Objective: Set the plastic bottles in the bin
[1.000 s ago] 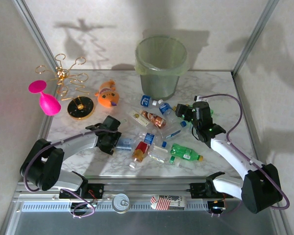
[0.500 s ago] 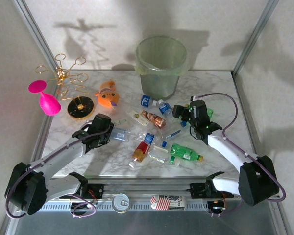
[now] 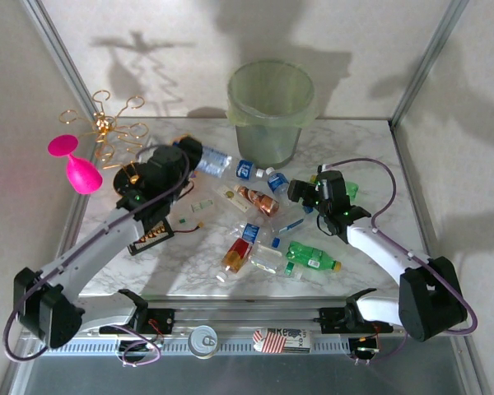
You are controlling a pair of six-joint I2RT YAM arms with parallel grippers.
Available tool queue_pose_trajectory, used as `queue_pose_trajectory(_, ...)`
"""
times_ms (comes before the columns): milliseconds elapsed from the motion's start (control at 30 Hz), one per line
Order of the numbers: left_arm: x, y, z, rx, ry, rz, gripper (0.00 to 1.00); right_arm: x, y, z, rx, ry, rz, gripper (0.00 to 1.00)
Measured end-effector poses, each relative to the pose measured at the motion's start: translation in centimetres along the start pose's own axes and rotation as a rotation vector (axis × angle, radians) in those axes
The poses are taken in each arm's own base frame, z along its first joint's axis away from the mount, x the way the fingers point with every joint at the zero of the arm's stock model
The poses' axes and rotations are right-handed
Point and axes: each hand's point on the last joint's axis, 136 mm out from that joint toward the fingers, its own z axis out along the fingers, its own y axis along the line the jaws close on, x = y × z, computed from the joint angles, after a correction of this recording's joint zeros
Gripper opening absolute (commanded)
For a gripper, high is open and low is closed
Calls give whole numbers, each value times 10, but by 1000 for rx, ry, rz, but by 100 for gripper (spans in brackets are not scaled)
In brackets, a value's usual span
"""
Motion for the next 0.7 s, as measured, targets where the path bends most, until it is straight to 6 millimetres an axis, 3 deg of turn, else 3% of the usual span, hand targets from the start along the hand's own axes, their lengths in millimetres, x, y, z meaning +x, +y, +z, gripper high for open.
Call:
queue_pose_trajectory(133,-16,-73,18,134,-56,75,42,0,0,0,1,2,7,99)
queue_pose_trajectory(267,-24,-125,43,210,-108,151,42,3,-1,-3,-6,3,24,99)
queue_pose_trajectory(500,-14,-183,102,254,-192,298,42,6,1,-10,-29,0,48,99)
queue_pose_trajectory(700,12,-210,151,251,-233,423,43,6,3,-16,-50,-6,59,99)
